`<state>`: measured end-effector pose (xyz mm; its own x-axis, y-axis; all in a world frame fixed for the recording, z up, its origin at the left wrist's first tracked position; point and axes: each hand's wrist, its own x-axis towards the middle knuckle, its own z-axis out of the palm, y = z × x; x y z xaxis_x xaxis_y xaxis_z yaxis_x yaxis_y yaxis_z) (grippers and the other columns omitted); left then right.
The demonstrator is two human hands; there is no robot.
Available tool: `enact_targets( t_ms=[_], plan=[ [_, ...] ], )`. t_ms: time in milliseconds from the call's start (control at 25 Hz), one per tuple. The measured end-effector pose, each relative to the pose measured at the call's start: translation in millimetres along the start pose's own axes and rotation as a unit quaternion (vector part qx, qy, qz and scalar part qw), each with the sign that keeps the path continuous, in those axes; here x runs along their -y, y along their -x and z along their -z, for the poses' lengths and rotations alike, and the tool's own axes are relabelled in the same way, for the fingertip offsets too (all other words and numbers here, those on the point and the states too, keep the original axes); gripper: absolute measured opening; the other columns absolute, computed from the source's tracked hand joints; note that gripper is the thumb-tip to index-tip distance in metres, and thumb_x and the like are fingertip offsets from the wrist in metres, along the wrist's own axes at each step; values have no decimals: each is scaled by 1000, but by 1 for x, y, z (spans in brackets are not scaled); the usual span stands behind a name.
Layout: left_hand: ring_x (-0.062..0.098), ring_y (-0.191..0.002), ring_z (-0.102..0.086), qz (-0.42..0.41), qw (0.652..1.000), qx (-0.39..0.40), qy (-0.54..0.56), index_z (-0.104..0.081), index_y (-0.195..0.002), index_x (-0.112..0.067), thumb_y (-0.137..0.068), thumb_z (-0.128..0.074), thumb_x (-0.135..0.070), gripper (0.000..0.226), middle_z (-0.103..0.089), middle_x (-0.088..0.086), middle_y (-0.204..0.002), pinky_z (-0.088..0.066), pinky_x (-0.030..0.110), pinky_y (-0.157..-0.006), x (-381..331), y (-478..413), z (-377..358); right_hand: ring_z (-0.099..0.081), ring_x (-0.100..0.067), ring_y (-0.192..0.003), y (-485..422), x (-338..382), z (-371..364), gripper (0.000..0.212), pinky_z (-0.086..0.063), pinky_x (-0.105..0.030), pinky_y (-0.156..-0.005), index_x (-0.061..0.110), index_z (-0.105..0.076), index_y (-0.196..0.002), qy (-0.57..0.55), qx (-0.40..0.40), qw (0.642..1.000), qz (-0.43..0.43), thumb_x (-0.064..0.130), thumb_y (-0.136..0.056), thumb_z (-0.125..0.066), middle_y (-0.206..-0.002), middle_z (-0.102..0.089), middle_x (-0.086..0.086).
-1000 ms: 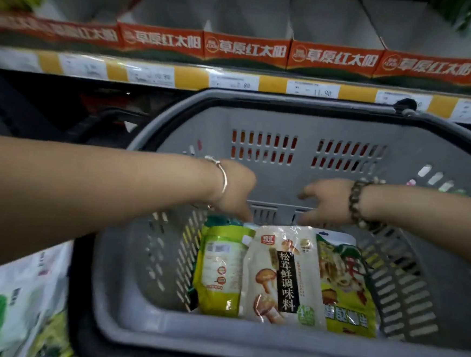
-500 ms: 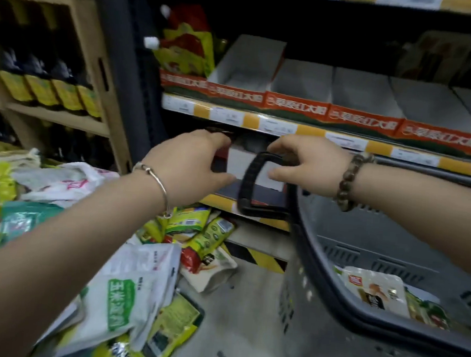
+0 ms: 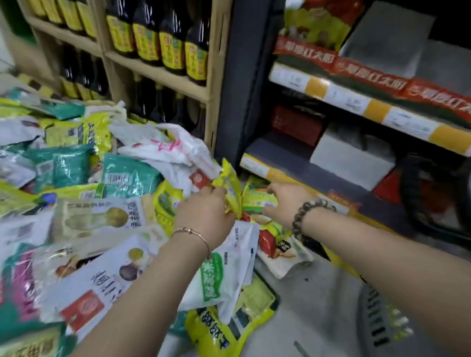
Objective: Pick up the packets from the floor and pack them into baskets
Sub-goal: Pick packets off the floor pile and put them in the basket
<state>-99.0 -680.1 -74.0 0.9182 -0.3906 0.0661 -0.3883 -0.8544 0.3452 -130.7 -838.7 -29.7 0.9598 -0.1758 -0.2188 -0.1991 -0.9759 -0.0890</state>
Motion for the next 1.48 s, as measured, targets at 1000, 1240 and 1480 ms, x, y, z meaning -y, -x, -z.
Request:
enact_targets(
  t_ms=[1000,1240,1480],
  plan=[
    [18,-111,-56,181,931,23,317,-58,-121,-17,-84,-66,-17,37,-60,-1,-113,-45,31,-95,88,61,-55,-44,-15,-61,-26,13,-81,31,-37,-30,-59,20,-42,-64,-446,-138,884,-13,15,-91,-57,-64,-47,1],
    [6,-130,-36,135,882,73,446,-27,-143,-25,-71,-78,-27,88,-40,-7,-137,-34,23,-100,68,58,-42,-49,-29,-69,-3,32,-13,16,-34,-34,-59,11,-55,-84,-143,-286,928,191,26,-91,-56,-67,-54,-8],
    [9,-90,-68,111,851,28,513,-61,-106,-12,-64,-82,-4,48,-72,-8,-95,-57,22,-71,65,54,-37,-46,-1,-60,-8,52,-10,14,-35,-14,-56,14,-53,-76,-343,-246,881,211,18,-88,-59,-63,-49,9]
  ],
)
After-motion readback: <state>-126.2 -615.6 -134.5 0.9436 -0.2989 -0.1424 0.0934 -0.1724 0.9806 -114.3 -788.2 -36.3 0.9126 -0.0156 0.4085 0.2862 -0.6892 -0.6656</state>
